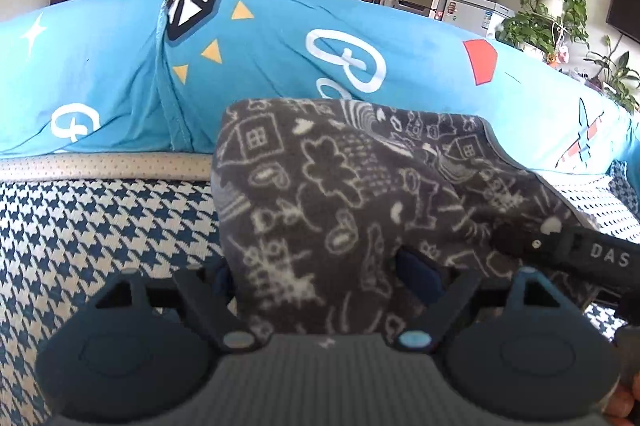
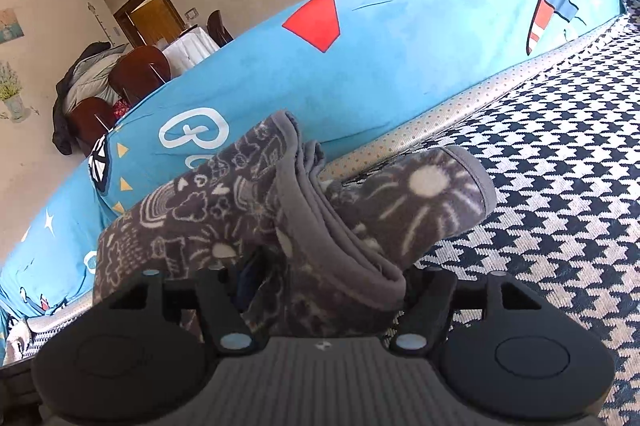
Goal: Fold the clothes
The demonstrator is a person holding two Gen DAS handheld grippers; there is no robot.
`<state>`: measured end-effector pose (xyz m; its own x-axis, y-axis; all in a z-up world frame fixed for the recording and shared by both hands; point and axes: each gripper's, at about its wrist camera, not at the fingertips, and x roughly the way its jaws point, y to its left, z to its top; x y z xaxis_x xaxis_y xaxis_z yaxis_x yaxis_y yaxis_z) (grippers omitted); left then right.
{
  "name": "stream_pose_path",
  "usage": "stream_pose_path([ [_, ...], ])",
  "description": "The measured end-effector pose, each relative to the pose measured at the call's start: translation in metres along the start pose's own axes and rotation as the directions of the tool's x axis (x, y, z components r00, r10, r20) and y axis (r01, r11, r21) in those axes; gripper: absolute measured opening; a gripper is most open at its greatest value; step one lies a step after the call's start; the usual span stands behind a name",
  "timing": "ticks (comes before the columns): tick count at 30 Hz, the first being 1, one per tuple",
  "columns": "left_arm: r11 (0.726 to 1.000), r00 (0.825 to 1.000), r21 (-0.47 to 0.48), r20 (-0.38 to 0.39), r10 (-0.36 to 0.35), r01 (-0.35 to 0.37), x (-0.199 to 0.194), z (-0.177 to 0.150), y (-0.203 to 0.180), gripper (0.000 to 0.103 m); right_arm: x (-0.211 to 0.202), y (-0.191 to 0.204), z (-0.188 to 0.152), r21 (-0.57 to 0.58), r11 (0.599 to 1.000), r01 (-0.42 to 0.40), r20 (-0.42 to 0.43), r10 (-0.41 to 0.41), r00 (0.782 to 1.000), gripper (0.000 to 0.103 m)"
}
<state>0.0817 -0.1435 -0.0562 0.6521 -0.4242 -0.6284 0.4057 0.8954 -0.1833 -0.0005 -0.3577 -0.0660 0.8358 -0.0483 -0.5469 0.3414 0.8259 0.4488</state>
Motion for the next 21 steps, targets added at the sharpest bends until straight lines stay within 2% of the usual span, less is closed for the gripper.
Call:
stream_pose_path([
  [5,0.998,0.999,-0.067,0.047,0.005,-0.002,-0.015,0.013,0.016,0.091,-0.019,-0.006,0.008,0.028,1.0,-0.006,0.022,0.005,1.0,0.072],
  [9,0.993,0.997,-0.116,0.078,0.027,-0.018,-0.025,0.024,0.028,0.091,-0.035,-0.009,0.014,0.014,1.0,-0.002,0.08,0.001,0.997,0.071],
  [10,0.992,0.996,-0.124,0.082,0.035,-0.025,-0.026,0.026,0.03,0.091,-0.039,-0.009,0.015,0.009,1.0,-0.001,0.094,0.001,0.996,0.069],
  [16,0.987,0.992,-0.123,0.054,0.111,-0.104,-0.018,0.023,0.037,0.091,-0.052,0.001,0.019,-0.033,0.998,0.047,0.159,-0.041,0.986,0.065],
  [19,0.985,0.993,-0.135,0.045,0.109,-0.102,-0.013,0.021,0.042,0.092,-0.057,0.004,0.02,-0.064,0.992,0.107,0.193,-0.093,0.977,0.065],
  [21,0.985,0.993,-0.135,0.043,0.112,-0.105,-0.011,0.02,0.043,0.092,-0.061,0.005,0.021,-0.084,0.991,0.105,0.221,-0.084,0.972,0.065],
])
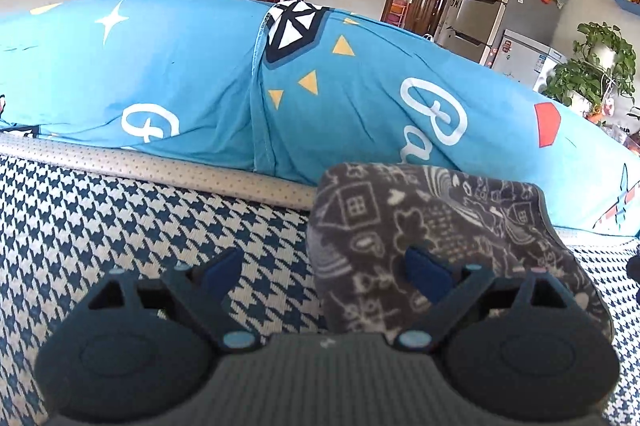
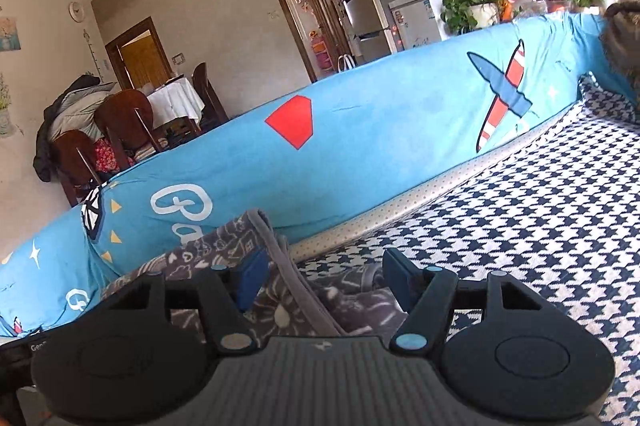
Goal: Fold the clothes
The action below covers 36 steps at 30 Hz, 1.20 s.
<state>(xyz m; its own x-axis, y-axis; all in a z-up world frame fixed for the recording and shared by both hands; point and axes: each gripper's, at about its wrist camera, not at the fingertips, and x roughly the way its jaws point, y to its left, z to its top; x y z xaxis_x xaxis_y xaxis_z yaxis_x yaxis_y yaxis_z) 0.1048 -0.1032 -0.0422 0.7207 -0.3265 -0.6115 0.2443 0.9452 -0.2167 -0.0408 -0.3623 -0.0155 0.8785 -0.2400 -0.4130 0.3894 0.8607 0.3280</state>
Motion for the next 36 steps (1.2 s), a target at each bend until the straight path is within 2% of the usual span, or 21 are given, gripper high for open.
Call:
stream_pose_path([
  [2,1.0,1.0,0.0,-0.002,0.006,-0.006,0.002,-0.001,0.0,0.093,-0.002,0.003,0.001,-0.027,0.998,-0.053,0.014,0.053,0.998,0.062],
  [6,1.0,1.0,-0.003,-0.005,0.012,-0.012,0.006,-0.003,0.001,0.095,0.006,0.016,-0.007,-0.065,0.982,-0.176,-0.044,0.174,0.984,0.048],
  [11,1.0,1.0,-0.001,-0.012,0.023,-0.023,0.011,-0.005,0.004,0.099,0.026,0.023,-0.021,-0.05,0.967,-0.248,-0.119,0.241,0.963,0.047],
  [14,1.0,0.999,-0.001,-0.021,0.026,-0.026,0.015,-0.005,0.006,0.101,0.042,0.018,-0.03,-0.003,0.978,-0.211,-0.163,0.208,0.964,0.047],
  [16,1.0,0.999,-0.007,-0.035,0.02,-0.02,0.018,-0.006,0.009,0.103,0.051,0.007,-0.035,0.073,0.98,-0.188,-0.179,0.198,0.964,0.044],
  [19,0.999,0.998,-0.049,-0.062,-0.004,0.001,0.025,-0.006,0.015,0.103,0.057,-0.004,-0.038,0.165,0.971,-0.174,-0.18,0.203,0.962,0.04],
  [22,0.996,0.996,-0.086,-0.085,-0.025,0.017,0.03,-0.006,0.021,0.103,0.057,-0.008,-0.039,0.198,0.966,-0.165,-0.177,0.2,0.964,0.037],
  [24,0.995,0.996,-0.094,-0.09,-0.026,0.018,0.03,-0.006,0.022,0.103,0.055,-0.005,-0.038,0.183,0.97,-0.157,-0.179,0.19,0.965,0.037],
  [29,0.997,0.997,-0.073,-0.074,-0.003,-0.003,0.018,0.0,0.016,0.102,0.042,0.018,-0.033,0.027,0.987,-0.157,-0.183,0.159,0.97,0.043],
  [33,0.998,0.998,-0.057,-0.066,0.009,-0.013,0.002,0.003,0.011,0.101,0.028,0.03,-0.03,-0.061,0.979,-0.196,-0.165,0.183,0.969,0.043],
  [36,0.999,0.998,-0.034,-0.06,-0.01,0.008,-0.014,0.001,0.005,0.101,0.021,0.034,-0.027,-0.105,0.974,-0.199,-0.155,0.182,0.971,0.043],
])
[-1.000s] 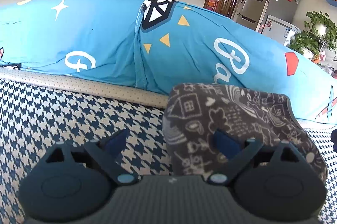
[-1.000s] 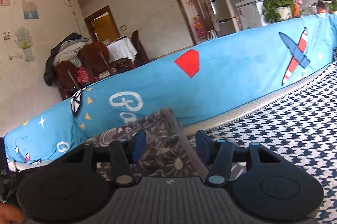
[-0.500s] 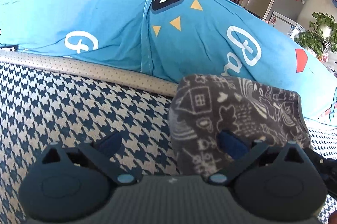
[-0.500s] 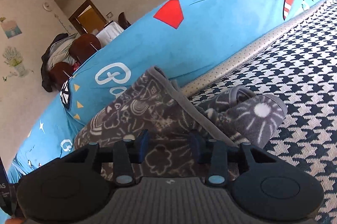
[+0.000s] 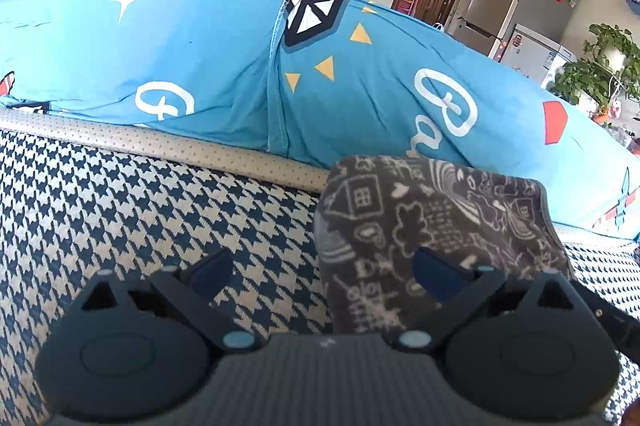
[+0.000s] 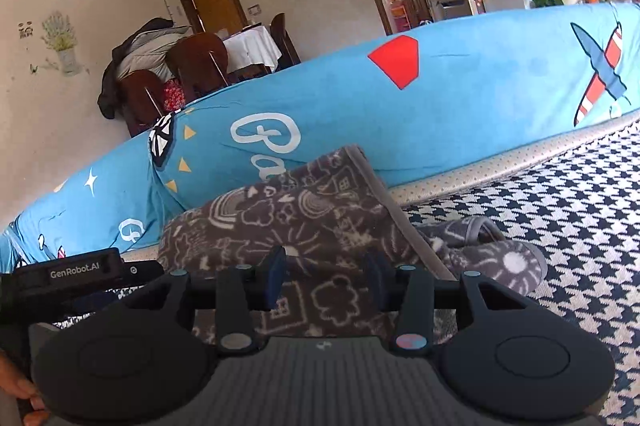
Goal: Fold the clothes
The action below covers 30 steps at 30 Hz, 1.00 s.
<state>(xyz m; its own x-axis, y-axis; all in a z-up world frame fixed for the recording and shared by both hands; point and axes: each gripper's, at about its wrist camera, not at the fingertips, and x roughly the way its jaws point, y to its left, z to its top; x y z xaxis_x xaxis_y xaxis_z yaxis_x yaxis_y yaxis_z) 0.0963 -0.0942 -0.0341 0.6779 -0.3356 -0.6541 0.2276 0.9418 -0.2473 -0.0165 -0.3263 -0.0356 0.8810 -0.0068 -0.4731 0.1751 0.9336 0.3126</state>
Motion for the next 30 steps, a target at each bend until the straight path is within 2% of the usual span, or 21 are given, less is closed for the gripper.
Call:
stream_pose_path([
  [6,0.993,0.999,0.109,-0.044,-0.029,0.034,-0.021,-0.025,-0.018,0.101,-0.001,-0.005,0.0,-0.009,1.0,0.027,-0.034,-0.028,0.999,0.045],
  [11,0.981,0.995,0.195,-0.098,-0.006,0.025,-0.02,-0.052,-0.025,0.101,0.008,-0.005,-0.008,-0.024,0.999,0.047,-0.105,-0.049,0.993,0.05],
  [25,0.982,0.992,0.189,-0.123,0.025,-0.002,-0.016,-0.065,-0.019,0.103,0.014,0.008,-0.026,-0.157,0.983,0.091,-0.135,-0.112,0.984,0.052],
  [30,0.977,0.993,0.213,-0.109,0.043,-0.019,-0.03,-0.069,-0.025,0.103,0.003,0.011,-0.023,-0.131,0.988,0.079,-0.162,-0.1,0.982,0.055],
])
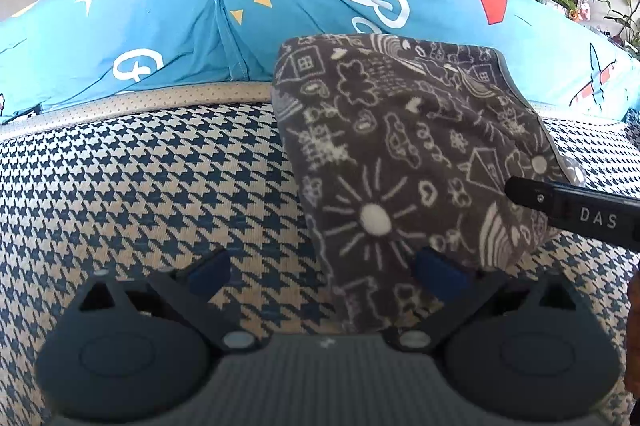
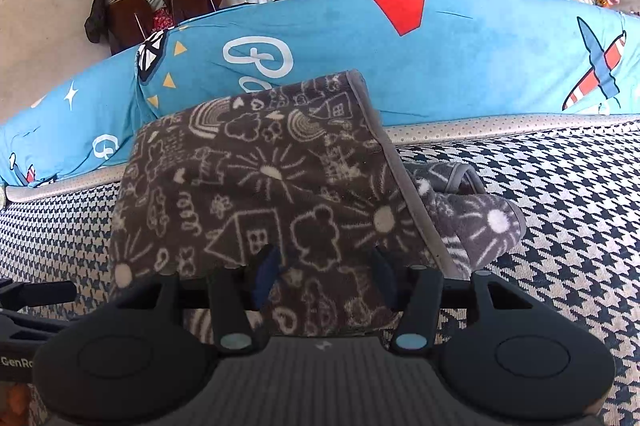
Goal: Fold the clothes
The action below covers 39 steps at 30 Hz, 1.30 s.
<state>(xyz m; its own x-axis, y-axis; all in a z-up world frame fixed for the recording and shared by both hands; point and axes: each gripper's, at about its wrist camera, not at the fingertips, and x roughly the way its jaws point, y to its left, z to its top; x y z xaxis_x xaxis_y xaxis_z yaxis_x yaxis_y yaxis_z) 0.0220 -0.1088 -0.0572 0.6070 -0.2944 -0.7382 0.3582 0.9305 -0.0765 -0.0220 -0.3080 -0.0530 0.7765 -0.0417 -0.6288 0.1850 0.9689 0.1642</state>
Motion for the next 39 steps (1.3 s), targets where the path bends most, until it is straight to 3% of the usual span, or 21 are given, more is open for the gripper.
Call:
stream_pose_path([
  [19,0.999,0.999,-0.003,0.002,0.042,-0.042,-0.046,-0.025,-0.023,0.103,-0.06,0.003,-0.01,0.061,0.998,-0.021,-0.089,0.027,0.996,0.083],
  [28,0.998,0.998,-0.033,-0.025,0.051,-0.051,-0.053,-0.031,-0.024,0.103,-0.077,0.005,-0.022,0.01,0.999,0.04,-0.096,-0.039,0.995,0.086],
  [34,0.997,0.997,-0.036,-0.046,0.062,-0.064,-0.056,-0.037,-0.028,0.103,-0.082,-0.003,-0.031,0.021,0.994,0.108,-0.126,-0.105,0.987,0.091],
  [39,0.997,0.996,-0.027,-0.057,0.072,-0.074,-0.057,-0.04,-0.034,0.103,-0.078,-0.012,-0.032,0.038,0.992,0.122,-0.163,-0.114,0.98,0.092],
])
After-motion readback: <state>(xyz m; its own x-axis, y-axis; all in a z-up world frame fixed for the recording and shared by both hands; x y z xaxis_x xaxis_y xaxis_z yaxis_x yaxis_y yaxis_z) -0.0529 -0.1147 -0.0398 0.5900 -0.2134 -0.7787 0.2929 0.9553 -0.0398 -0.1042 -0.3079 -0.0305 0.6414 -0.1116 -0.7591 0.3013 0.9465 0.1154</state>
